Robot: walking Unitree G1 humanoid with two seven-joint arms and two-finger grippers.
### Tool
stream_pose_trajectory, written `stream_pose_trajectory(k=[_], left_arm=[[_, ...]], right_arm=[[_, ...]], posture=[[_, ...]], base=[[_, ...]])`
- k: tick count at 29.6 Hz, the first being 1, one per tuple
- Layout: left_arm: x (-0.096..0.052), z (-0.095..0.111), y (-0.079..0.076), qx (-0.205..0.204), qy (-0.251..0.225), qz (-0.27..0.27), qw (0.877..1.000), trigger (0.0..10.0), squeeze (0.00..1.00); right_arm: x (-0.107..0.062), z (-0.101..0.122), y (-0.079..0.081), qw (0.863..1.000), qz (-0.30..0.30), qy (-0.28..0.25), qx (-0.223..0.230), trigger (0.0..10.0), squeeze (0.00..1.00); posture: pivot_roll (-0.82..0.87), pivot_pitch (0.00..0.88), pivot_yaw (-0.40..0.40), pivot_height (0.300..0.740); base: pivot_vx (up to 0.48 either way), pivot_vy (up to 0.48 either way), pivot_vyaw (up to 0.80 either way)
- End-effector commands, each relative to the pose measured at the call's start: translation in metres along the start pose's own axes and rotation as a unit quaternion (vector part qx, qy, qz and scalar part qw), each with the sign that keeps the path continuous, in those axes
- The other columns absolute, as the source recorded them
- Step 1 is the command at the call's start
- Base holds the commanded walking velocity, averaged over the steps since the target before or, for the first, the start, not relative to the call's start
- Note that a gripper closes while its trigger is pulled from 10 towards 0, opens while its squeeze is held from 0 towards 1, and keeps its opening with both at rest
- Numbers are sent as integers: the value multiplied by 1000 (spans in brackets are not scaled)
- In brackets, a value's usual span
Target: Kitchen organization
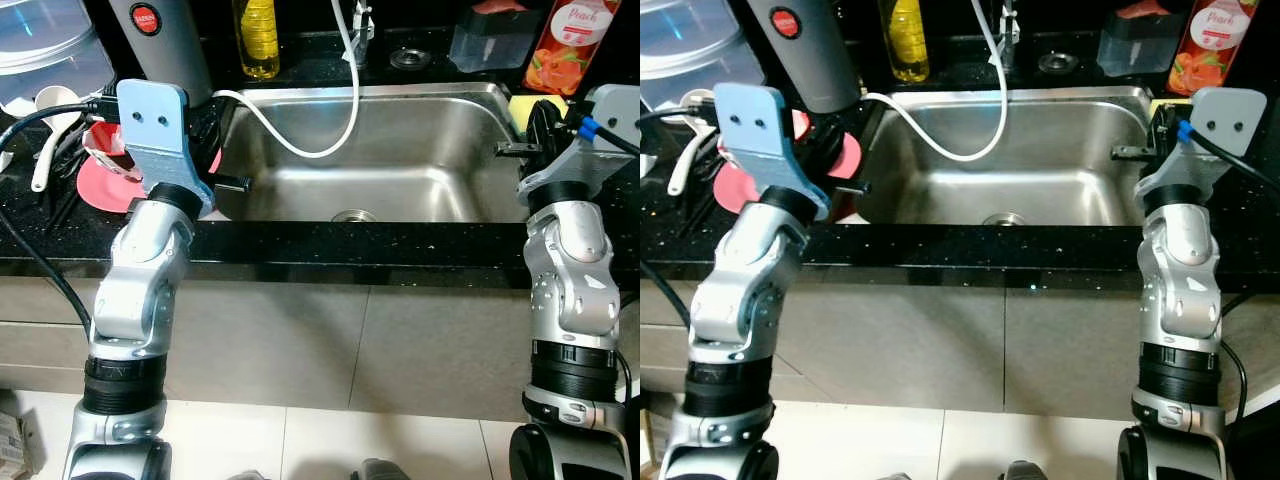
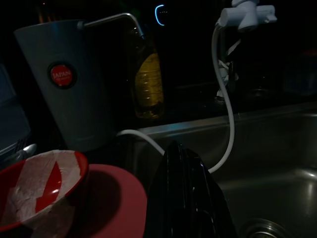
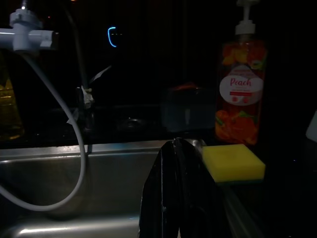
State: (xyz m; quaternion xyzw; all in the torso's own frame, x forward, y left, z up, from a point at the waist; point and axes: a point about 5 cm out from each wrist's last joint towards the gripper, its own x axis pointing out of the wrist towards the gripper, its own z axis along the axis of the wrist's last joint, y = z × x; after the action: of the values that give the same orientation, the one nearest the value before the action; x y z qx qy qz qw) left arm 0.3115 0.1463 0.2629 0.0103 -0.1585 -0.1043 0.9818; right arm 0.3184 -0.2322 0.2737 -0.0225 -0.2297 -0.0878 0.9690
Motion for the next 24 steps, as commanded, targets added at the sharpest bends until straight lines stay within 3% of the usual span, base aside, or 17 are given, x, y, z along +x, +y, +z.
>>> stream_pose_trajectory(k=[1, 3, 5, 11, 14, 15, 19, 24], left_arm=[[-1, -6, 2, 0, 16, 1, 1000, 10000, 0], [-3, -12, 2, -41, 34, 2, 999, 10000, 0], [-4, -15, 3, -55, 44, 7, 997, 10000, 0], [-7, -19, 16, 20, 59, 53, 997, 10000, 0], [-3, -14, 27, 53, 63, 64, 995, 10000, 0], [-2, -16, 35, 62, 84, 77, 992, 10000, 0], [-3, -21, 59, 49, 113, 130, 984, 10000, 0], [11, -11, 72, 64, 102, 168, 978, 10000, 0]], right_arm=[[0, 1, 4, 1000, 7, -2, 7, 10000, 0], [-1, 0, 7, 1000, 10, 0, 10, 10000, 0], [-2, -1, 9, 1000, 14, 3, 12, 10000, 0], [-4, -18, 31, 995, 76, 60, -9, 10000, 0], [-1, -20, 48, 989, 126, 77, 14, 10000, 0], [3, -17, 60, 986, 141, 79, 43, 10000, 0], [18, -7, 80, 982, 146, 71, 98, 10000, 0], [29, -4, 88, 982, 152, 57, 92, 10000, 0]], posture=[[-111, 66, 82, 740], [-108, 68, 84, 740], [-108, 68, 84, 740], [-89, 85, 72, 740], [-83, 94, 70, 740], [-84, 101, 74, 740], [-75, 115, 76, 740], [-50, 132, 72, 740]], base=[[0, 0, 0], [0, 0, 0], [0, 0, 0], [0, 0, 0], [0, 0, 0], [0, 0, 0], [0, 0, 0], [0, 0, 0]])
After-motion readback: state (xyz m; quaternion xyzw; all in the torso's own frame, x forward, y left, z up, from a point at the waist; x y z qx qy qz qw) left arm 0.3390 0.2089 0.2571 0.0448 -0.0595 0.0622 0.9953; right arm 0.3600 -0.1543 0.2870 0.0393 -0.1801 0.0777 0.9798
